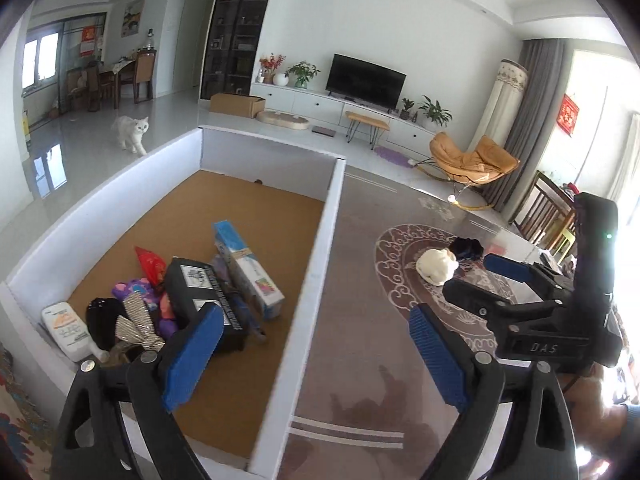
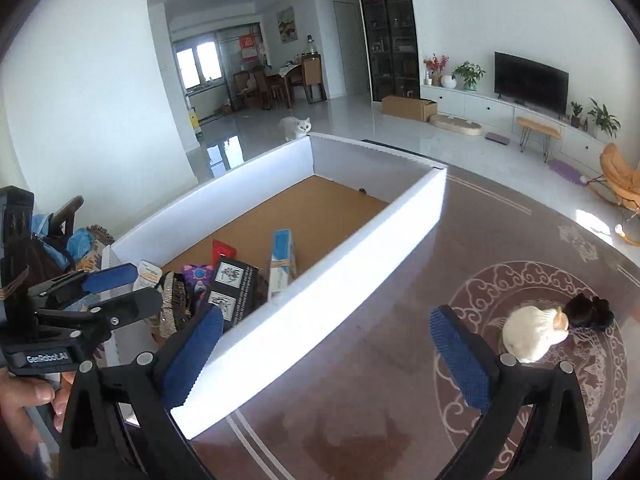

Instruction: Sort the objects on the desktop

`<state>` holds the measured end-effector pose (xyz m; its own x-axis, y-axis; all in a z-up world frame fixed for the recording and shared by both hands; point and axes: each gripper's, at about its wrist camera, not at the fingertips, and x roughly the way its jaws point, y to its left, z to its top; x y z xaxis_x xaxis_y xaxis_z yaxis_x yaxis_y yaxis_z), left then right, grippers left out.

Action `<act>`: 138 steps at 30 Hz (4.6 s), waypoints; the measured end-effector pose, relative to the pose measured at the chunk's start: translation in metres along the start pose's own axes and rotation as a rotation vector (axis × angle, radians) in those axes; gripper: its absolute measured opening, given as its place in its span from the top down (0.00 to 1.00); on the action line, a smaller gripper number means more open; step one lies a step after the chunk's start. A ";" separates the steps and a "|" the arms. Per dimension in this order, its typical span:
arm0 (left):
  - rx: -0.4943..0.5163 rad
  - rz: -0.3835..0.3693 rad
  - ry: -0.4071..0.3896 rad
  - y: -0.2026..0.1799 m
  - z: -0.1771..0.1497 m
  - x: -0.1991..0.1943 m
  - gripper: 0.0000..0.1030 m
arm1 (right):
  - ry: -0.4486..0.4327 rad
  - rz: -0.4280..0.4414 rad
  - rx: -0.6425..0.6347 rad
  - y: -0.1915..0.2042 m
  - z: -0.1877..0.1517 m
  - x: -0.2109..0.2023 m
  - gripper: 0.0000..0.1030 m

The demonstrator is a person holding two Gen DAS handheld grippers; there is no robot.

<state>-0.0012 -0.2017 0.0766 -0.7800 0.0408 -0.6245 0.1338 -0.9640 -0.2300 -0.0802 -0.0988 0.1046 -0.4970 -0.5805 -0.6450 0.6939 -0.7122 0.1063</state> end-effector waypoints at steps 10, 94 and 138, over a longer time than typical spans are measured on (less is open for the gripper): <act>0.172 -0.098 0.276 -0.139 -0.078 0.124 0.02 | 0.185 -0.408 0.306 -0.206 -0.162 -0.060 0.00; 0.262 0.060 0.217 -0.135 0.008 0.264 0.50 | 0.206 -0.505 0.376 -0.228 -0.205 -0.073 0.00; 0.195 0.133 0.253 -0.073 -0.045 0.193 0.00 | 0.028 -0.178 0.974 -0.348 -0.062 0.058 0.00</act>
<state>-0.1336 -0.1112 -0.0604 -0.5838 -0.0481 -0.8105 0.0852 -0.9964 -0.0022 -0.3179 0.1398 -0.0166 -0.5311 -0.4327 -0.7285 -0.1279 -0.8090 0.5738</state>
